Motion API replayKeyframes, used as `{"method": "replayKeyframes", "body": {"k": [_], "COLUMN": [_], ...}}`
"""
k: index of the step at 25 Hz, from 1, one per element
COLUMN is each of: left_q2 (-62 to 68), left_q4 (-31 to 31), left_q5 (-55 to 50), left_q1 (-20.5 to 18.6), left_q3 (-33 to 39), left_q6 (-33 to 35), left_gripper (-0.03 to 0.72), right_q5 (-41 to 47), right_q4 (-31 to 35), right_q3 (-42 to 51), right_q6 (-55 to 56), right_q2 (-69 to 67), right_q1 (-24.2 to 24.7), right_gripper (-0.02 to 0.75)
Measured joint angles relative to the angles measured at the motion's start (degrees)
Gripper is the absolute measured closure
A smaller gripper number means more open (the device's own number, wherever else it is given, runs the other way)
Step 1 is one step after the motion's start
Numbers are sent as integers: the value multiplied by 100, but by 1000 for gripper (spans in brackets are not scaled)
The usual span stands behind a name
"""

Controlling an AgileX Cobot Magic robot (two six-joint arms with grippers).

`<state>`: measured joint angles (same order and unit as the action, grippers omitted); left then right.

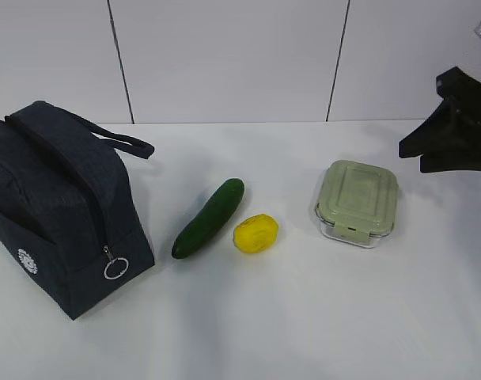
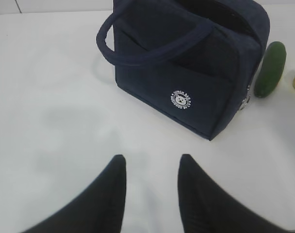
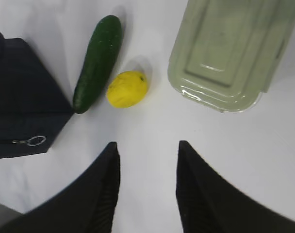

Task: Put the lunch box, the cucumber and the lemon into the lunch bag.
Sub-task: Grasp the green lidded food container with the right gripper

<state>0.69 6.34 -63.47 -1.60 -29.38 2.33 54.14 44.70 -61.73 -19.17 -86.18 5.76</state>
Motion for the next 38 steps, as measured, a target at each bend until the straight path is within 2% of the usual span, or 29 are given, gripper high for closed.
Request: {"method": "replayKeyframes", "body": {"k": [4, 10, 13, 18, 26, 29, 33, 35, 38], "left_q2": [0, 0, 0, 0, 0, 0, 0, 0, 0], "left_q4": [0, 0, 0, 0, 0, 0, 0, 0, 0], "left_q5": [0, 0, 0, 0, 0, 0, 0, 0, 0], "left_q1": [0, 0, 0, 0, 0, 0, 0, 0, 0], "left_q3": [0, 0, 0, 0, 0, 0, 0, 0, 0], "left_q6": [0, 0, 0, -4, -13, -13, -13, -13, -13], "left_gripper": [433, 434, 434, 435, 435, 435, 435, 435, 435], "right_q5": [471, 832, 935, 687, 237, 150, 23, -18, -251], "right_q4": [911, 1454, 1752, 2232, 2252, 2125, 1996, 1957, 1867], "right_q3": [-23, -40, -40, -40, -40, -40, -40, -40, -40], "right_q6": [-859, -1758, -2273, -2473, -2553, -2374, -2319, -2319, -2340], "right_q2": [-415, -1029, -1431, -1798, -1820, -1820, -1820, -1820, -1820], "right_q1": [525, 948, 997, 997, 1001, 1001, 1001, 1001, 1001], "right_gripper": [456, 456, 456, 456, 454, 385, 208, 181, 190]}}
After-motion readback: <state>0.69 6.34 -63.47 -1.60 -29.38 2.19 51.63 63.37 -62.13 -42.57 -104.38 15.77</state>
